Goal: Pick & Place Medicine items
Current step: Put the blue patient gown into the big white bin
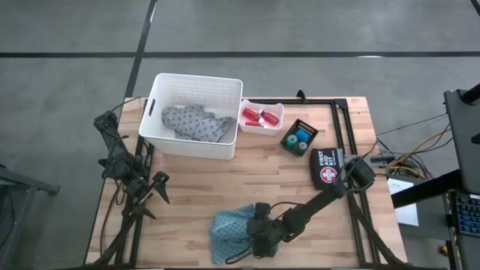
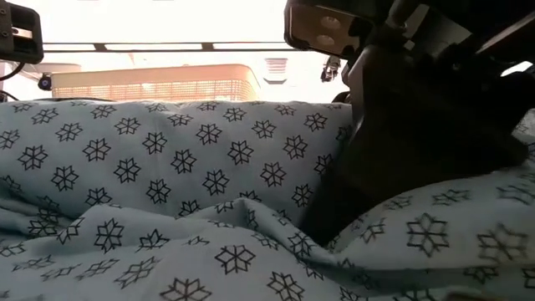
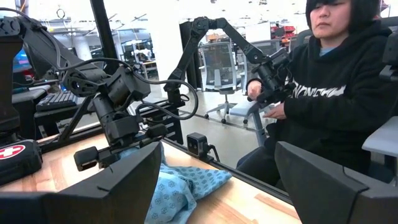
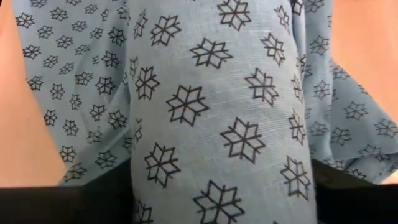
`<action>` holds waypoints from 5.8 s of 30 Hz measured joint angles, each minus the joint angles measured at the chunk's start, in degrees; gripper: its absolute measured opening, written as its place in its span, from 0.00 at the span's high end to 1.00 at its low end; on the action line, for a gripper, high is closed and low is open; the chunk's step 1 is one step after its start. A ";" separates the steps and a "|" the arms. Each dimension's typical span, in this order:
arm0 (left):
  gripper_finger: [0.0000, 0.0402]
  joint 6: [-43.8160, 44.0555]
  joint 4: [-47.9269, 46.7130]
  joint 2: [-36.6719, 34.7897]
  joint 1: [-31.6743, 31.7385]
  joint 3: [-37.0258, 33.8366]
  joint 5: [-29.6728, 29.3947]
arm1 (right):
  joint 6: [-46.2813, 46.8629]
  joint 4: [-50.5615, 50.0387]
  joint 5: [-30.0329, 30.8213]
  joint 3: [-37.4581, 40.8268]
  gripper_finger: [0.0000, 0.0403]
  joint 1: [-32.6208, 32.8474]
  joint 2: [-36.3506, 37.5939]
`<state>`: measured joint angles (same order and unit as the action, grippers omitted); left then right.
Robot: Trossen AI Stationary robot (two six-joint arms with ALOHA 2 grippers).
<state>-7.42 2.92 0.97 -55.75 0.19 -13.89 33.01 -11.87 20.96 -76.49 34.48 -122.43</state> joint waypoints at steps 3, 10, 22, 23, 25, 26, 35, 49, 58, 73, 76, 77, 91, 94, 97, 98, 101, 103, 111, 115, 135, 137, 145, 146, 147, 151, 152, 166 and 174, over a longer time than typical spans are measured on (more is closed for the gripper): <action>0.20 0.00 0.00 0.00 0.00 0.00 -0.01 | -0.16 0.00 0.10 0.00 0.53 -0.04 0.01; 0.20 0.00 0.00 0.00 0.00 0.00 0.00 | -0.79 0.23 3.59 -0.02 0.65 -0.14 0.03; 0.20 0.00 0.02 0.00 0.00 0.00 0.00 | -3.79 -1.35 7.40 -0.33 0.65 -0.69 1.17; 0.20 0.00 0.00 0.02 0.00 0.00 -0.01 | -3.80 -1.99 7.51 -0.90 0.65 -0.79 1.27; 0.20 0.02 0.00 0.00 0.00 0.00 0.00 | -3.78 -3.44 8.11 -2.13 0.65 -0.99 1.45; 0.20 0.00 0.02 0.00 0.00 0.00 0.00 | -3.78 -4.72 8.79 -2.92 0.65 -1.01 1.53; 0.20 0.00 0.00 0.02 0.00 0.00 0.00 | -4.39 -21.59 10.40 -12.56 0.65 -0.98 1.68; 0.20 0.00 0.02 0.02 -0.02 0.00 -0.02 | -17.37 -45.66 52.81 -27.07 0.65 -1.14 1.73; 0.20 0.00 0.00 0.02 -0.02 -0.02 0.00 | -31.91 -52.89 56.34 -34.67 0.65 -6.47 3.15; 0.20 0.01 0.01 0.37 -0.02 -0.02 0.01 | -61.00 -56.38 61.44 -50.59 0.65 -30.25 8.45; 0.20 0.01 0.00 0.37 -0.02 -0.02 0.00 | -60.09 -55.96 61.22 -55.29 0.65 -34.29 8.83; 0.20 0.02 0.00 0.37 -0.02 -0.02 0.02 | -59.32 -55.92 60.83 -56.54 0.65 -35.46 8.89; 0.20 0.01 0.00 0.37 -0.02 -0.02 0.01 | -65.59 -41.38 52.88 -58.16 0.65 -37.30 9.07; 0.20 0.02 0.00 0.37 -0.02 -0.02 0.02 | -66.24 -38.21 43.10 -58.14 0.65 -37.00 9.01; 0.20 0.02 0.00 0.37 -0.02 -0.02 0.01 | -64.83 -34.30 28.75 -58.13 0.65 -37.53 8.99; 0.20 0.02 0.00 0.37 -0.02 -0.02 0.02 | -64.85 -32.71 25.01 -58.10 0.65 -37.88 8.93; 0.20 0.01 0.00 0.37 -0.02 -0.02 0.01 | -66.72 -26.68 22.60 -58.07 0.65 -38.84 7.97; 0.20 0.00 0.01 0.37 -0.02 -0.02 0.02 | -67.93 -23.35 23.13 -58.07 0.65 -39.41 6.99; 0.20 0.00 0.01 0.37 -0.02 -0.02 0.02 | -66.36 -20.56 17.81 -58.01 0.65 -40.75 2.55; 0.20 0.01 0.01 0.37 -0.02 -0.02 0.02 | -66.45 -20.73 17.96 -57.94 0.65 -41.43 -0.41; 0.20 0.01 0.00 0.37 0.00 -0.02 0.01 | -60.25 -20.82 2.91 -57.90 0.65 -43.12 -7.01; 0.20 0.00 0.00 0.37 -0.02 -0.02 0.02 | -60.14 -19.15 -2.44 -57.91 0.65 -42.98 -7.10; 0.20 0.00 0.00 0.37 0.00 -0.02 0.02 | -57.20 -20.16 3.35 -57.94 0.65 -43.38 -7.19; 0.20 0.00 0.00 0.37 -0.02 -0.02 0.02 | -57.45 -20.16 3.23 -57.96 0.65 -43.44 -7.19; 0.20 0.00 0.02 0.37 -0.02 -0.02 0.02 | -57.87 -20.29 2.96 -57.96 0.65 -43.47 -7.18; 0.20 0.01 0.00 0.37 -0.01 -0.02 0.01 | -54.61 -21.77 -0.86 -56.97 0.65 -44.92 -7.18; 0.20 0.02 0.00 0.37 0.00 -0.02 0.01 | -53.01 -22.37 -3.17 -56.75 0.65 -45.61 -7.19; 0.20 0.01 0.00 0.37 0.00 -0.02 0.00 | -39.79 -23.81 -10.43 -50.98 0.65 -48.87 -7.06; 0.20 0.01 0.01 0.37 -0.01 -0.02 0.01 | -36.28 -23.95 -10.72 -47.57 0.65 -48.78 -7.08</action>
<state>-7.41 2.93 1.34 -55.76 0.16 -13.88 -3.27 -35.82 10.24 -124.06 -14.30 -129.51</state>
